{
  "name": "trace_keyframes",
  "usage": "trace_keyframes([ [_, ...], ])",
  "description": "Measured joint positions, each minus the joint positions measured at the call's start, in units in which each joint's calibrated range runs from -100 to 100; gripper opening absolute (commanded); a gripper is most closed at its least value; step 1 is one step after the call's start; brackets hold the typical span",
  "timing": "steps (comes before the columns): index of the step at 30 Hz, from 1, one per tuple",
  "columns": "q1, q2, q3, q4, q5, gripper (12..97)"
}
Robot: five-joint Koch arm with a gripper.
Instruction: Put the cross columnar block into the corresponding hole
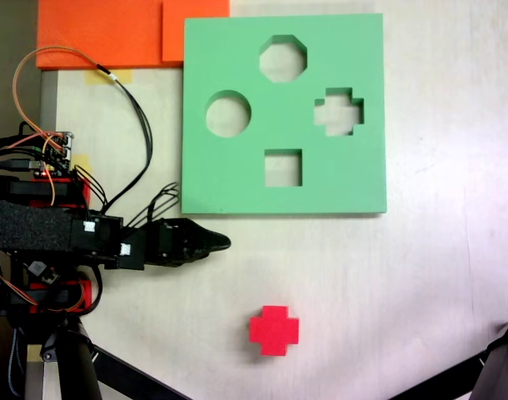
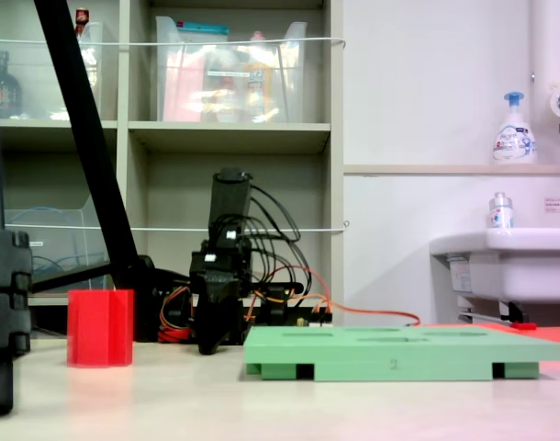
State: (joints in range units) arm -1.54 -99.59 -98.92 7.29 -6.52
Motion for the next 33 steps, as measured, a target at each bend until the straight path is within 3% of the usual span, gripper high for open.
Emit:
trace_keyframes([
  [33, -0.7, 0.0, 0.0, 0.0, 1.4, 50.5],
])
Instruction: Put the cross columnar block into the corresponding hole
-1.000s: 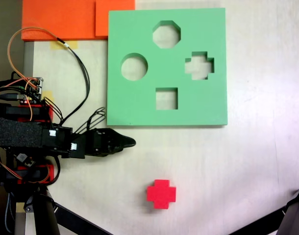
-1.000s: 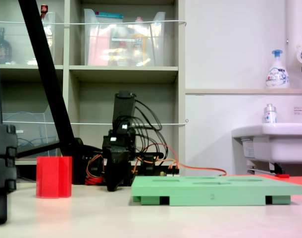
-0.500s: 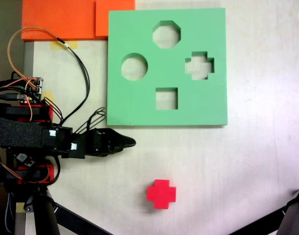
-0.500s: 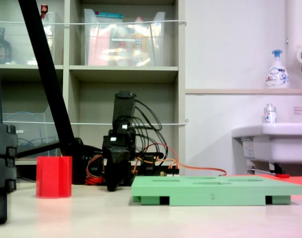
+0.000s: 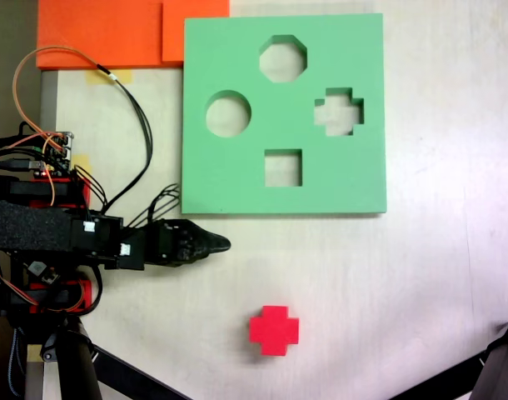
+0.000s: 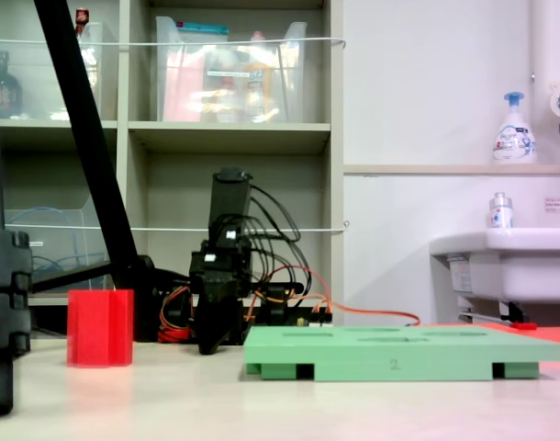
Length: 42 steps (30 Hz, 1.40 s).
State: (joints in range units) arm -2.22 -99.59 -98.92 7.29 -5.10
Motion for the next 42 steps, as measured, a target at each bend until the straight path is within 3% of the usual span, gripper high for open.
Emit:
trace_keyframes([
  [3, -1.6, 0.0, 0.0, 0.0, 6.4, 50.2],
  [8, -6.7, 0.0, 2.8, -3.3, 29.5, 45.4],
  [13, -7.8, 0.1, 34.9, -53.2, 43.2, 41.6],
  [18, -5.3, 0.1, 44.1, -80.3, 50.5, 39.6],
  [26, -4.6, 3.3, 58.5, -91.1, 52.4, 39.9],
  [27, -5.1, 3.8, 60.5, -91.6, 52.1, 42.1],
  [31, -5.8, 10.8, 69.6, -95.3, 50.9, 65.4],
  [34, -5.6, 17.9, 76.0, -97.4, 50.4, 73.1],
  [38, -5.6, 28.5, 84.1, -98.0, 49.2, 90.7],
  [42, -5.6, 43.4, 92.5, -98.0, 47.9, 93.0],
])
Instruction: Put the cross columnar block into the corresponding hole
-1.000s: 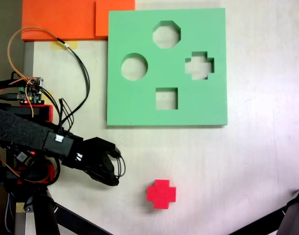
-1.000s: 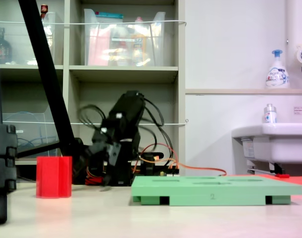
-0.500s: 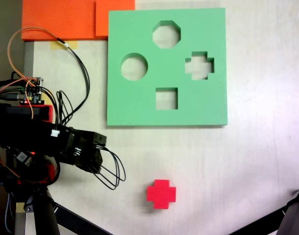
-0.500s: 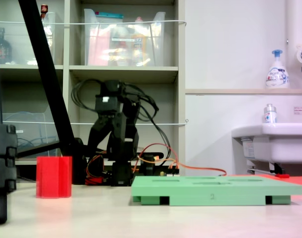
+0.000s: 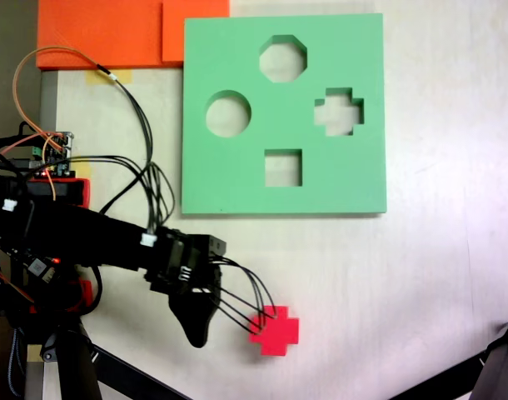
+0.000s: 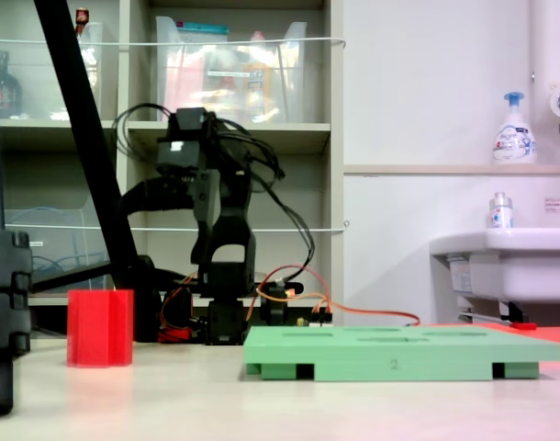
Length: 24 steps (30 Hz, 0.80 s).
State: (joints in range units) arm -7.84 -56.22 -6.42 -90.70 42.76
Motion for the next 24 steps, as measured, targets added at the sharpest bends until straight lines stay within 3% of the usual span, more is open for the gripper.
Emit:
trace_keyframes([
  [16, -2.1, 47.1, 25.0, 0.7, -2.1, 92.8],
  [24, -2.7, 56.9, 25.9, 0.8, -3.2, 92.8],
])
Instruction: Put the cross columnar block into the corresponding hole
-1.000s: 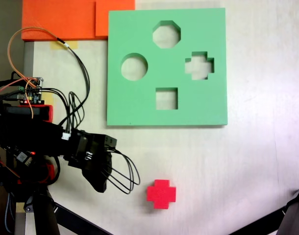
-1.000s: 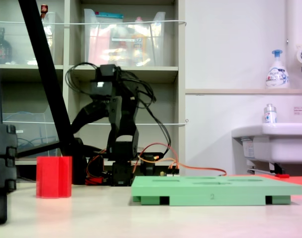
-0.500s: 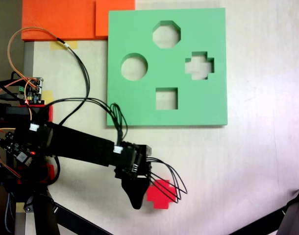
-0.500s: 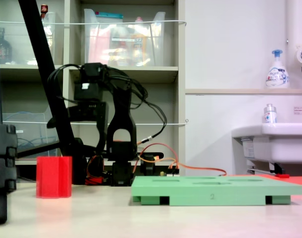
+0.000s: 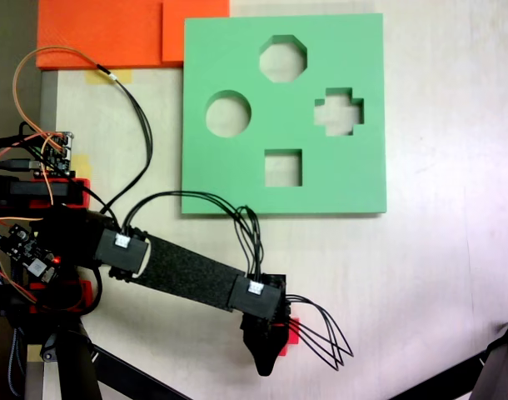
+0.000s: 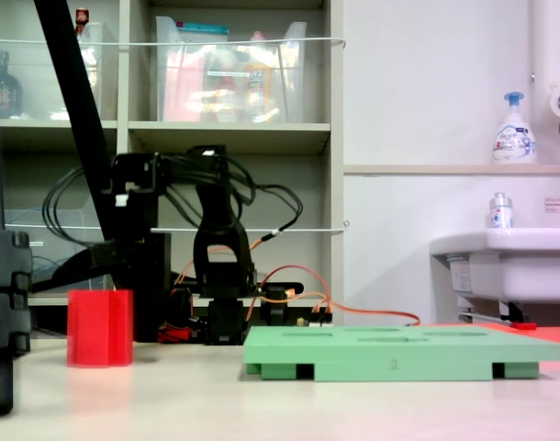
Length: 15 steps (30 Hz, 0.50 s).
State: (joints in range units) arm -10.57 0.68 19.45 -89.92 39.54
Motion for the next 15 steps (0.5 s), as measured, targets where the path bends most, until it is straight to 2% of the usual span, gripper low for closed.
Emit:
trace_keyframes([
  [10, -0.3, 5.2, 0.1, 1.3, -0.7, 91.5],
  [13, -0.3, 6.6, 0.2, 1.6, -0.8, 71.9],
  [15, -0.3, 6.8, 1.7, 2.1, -0.8, 62.9],
])
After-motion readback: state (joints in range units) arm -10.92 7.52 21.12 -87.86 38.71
